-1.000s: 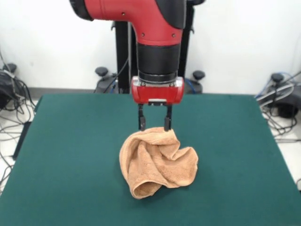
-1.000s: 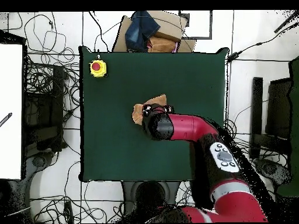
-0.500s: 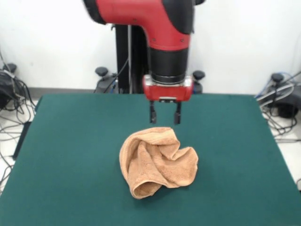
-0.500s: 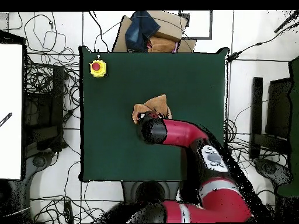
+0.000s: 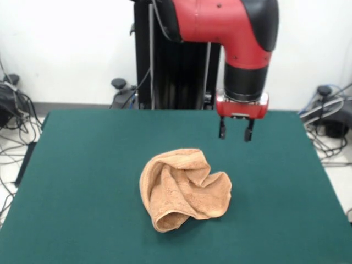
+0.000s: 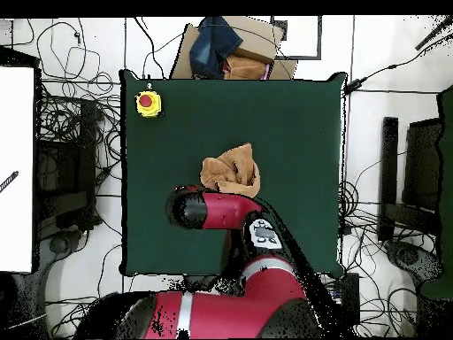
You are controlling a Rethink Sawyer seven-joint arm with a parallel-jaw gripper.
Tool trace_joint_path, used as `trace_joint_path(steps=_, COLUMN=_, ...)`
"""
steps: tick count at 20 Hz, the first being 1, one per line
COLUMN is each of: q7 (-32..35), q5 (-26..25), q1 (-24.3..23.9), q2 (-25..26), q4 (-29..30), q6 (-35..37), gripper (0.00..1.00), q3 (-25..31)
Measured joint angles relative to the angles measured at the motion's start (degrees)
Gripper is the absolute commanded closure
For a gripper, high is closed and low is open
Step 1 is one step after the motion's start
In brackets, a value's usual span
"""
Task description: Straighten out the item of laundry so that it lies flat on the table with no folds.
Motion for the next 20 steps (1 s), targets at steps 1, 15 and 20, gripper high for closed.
trace_joint_path(steps=1, q7=0.0, q5=0.0, q1=1.0, q2=0.9, q4=0.1, q6=-1.2, gripper=0.00, q3=-0.2)
trace_joint_path(steps=15, q7=0.0, q5=0.6, q1=11.0, q2=7.7, q4=-2.1, q6=-7.2, gripper=0.00, q3=-10.7)
trace_joint_path(steps=20, q7=0.0, q5=2.5, q1=17.8, q2=9.7, q4=-3.8, q6=-7.2, gripper=0.00, q3=-18.1)
